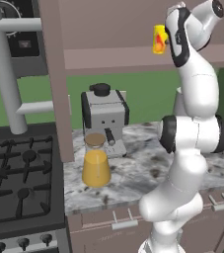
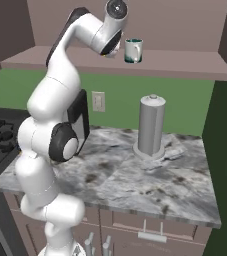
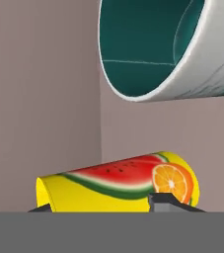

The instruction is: There is a tray on the dining counter. Grab the cup, mug, and pitcher and place them on the tray. The pitcher may be placed next to the tray if it cannot fit the tray.

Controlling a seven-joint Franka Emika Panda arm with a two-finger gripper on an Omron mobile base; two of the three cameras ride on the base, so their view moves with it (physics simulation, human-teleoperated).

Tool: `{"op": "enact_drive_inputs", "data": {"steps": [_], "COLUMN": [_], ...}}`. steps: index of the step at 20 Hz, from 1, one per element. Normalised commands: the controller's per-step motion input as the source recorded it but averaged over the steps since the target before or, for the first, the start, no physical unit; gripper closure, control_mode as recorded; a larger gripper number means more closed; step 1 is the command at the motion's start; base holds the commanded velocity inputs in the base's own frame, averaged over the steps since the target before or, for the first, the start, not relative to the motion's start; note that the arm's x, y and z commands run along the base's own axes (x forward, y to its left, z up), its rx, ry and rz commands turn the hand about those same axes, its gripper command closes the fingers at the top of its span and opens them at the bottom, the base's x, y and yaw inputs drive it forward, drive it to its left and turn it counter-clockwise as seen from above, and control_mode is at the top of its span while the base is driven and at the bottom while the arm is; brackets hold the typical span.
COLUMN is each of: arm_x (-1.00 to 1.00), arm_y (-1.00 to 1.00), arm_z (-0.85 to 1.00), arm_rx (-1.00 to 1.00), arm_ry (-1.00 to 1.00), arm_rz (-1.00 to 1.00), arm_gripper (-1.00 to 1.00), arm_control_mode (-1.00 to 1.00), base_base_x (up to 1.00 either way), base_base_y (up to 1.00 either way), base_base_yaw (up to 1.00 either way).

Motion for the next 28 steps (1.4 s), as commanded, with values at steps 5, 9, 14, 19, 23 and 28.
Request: {"op": "enact_drive_inputs", "data": {"steps": [5, 9, 14, 19, 23, 28], "arm_x": [-0.40, -0.49, -0.81, -1.00, -1.00, -0.99], "arm_y": [0.00, 0.00, -0.05, -0.13, -0.02, 0.00], "arm_z": [-0.23, -0.16, 0.00, 0.05, 0.01, 0.00], "arm_rx": [0.00, 0.00, 0.00, 0.00, 0.00, 0.00], "arm_ry": [-0.33, -0.32, -0.13, 0.00, 0.07, 0.21], "arm_rz": [-0.03, -0.04, -0.06, -0.06, -0.03, -0.03], "arm_gripper": [1.00, 1.00, 1.00, 1.00, 1.00, 1.00], "arm_control_mode": [-1.00, -1.00, -1.00, -1.00, -1.00, -1.00], "base_base_x": [0.00, 0.00, 0.00, 0.00, 0.00, 0.00], "base_base_y": [0.00, 0.00, 0.00, 0.00, 0.00, 0.00], "base_base_yaw": [0.00, 0.00, 0.00, 0.00, 0.00, 0.00]}}
